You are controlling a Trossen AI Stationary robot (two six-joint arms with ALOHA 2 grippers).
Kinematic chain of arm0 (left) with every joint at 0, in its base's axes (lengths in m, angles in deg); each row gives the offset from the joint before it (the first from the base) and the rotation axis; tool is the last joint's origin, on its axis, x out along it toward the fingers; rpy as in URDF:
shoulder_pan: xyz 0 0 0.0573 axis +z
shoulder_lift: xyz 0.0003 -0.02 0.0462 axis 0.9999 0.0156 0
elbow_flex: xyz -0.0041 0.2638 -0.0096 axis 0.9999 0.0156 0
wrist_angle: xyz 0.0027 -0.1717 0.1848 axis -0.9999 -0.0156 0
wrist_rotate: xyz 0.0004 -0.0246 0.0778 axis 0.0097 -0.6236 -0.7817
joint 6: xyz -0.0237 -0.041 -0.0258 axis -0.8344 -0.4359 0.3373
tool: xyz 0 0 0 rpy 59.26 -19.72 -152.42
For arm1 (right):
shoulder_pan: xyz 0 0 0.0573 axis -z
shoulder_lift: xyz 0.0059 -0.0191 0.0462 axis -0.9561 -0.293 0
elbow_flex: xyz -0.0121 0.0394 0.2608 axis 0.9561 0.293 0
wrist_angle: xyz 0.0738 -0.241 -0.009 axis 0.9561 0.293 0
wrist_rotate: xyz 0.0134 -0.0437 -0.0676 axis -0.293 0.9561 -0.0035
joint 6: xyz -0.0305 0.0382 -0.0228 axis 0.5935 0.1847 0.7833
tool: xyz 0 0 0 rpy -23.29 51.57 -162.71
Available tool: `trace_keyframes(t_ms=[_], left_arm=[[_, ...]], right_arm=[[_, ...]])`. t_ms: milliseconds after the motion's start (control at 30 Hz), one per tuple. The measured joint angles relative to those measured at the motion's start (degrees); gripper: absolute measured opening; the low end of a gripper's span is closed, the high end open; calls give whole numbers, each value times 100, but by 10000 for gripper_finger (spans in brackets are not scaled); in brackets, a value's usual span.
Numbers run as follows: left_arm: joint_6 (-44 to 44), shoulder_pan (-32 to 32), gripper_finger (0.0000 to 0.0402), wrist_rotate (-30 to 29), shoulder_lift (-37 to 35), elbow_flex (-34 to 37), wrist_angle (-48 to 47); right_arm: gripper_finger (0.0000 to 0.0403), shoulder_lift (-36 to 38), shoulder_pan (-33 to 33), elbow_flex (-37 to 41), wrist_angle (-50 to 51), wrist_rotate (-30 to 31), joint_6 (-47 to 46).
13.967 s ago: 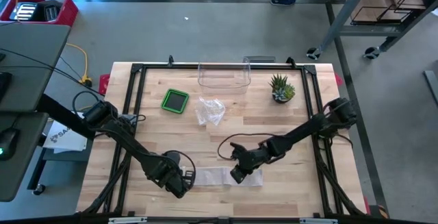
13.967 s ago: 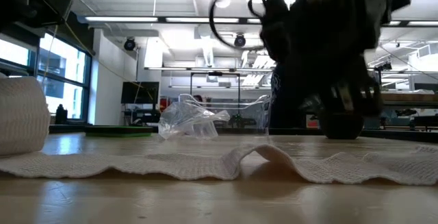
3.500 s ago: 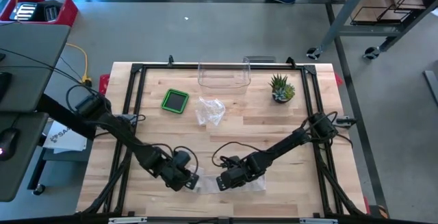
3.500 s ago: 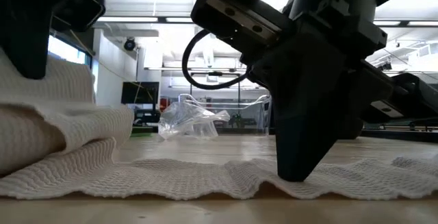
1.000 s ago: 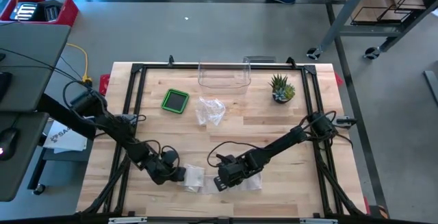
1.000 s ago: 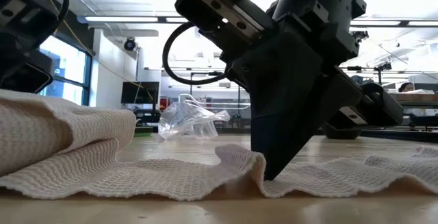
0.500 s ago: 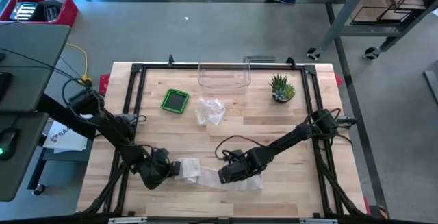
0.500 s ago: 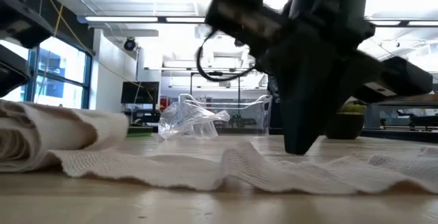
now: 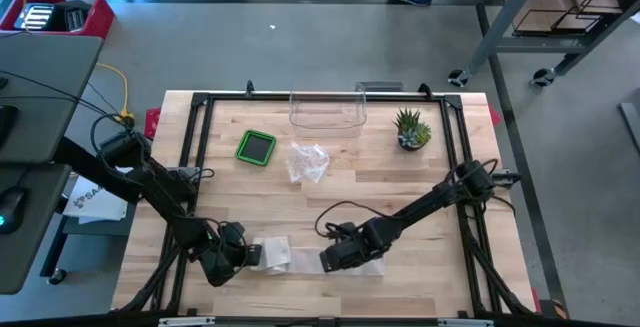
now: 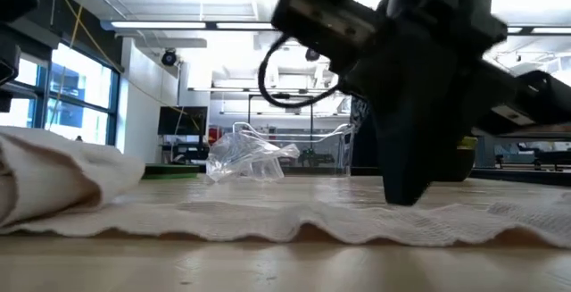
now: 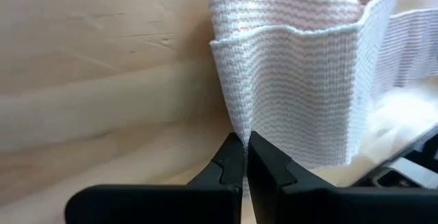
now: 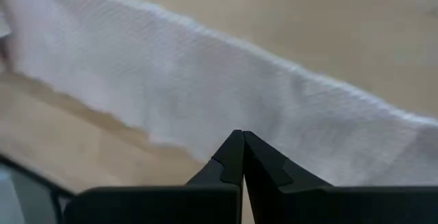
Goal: Roll bandage
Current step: Roll the bandage
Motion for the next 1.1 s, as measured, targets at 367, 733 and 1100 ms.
trace_keyframes(t_ms=[367, 733, 1100], left_arm=[[294, 6, 0, 212, -190, -377, -893], [1471, 261, 0, 206, -343, -1279, -2393], [2268, 889, 0, 212, -337, -1565, -2776]], right_arm=[[0, -53, -72, -2, 639, 88, -58], [0, -57, 5, -2, 609, 177, 187], [0, -99, 51, -2, 413, 210, 244]])
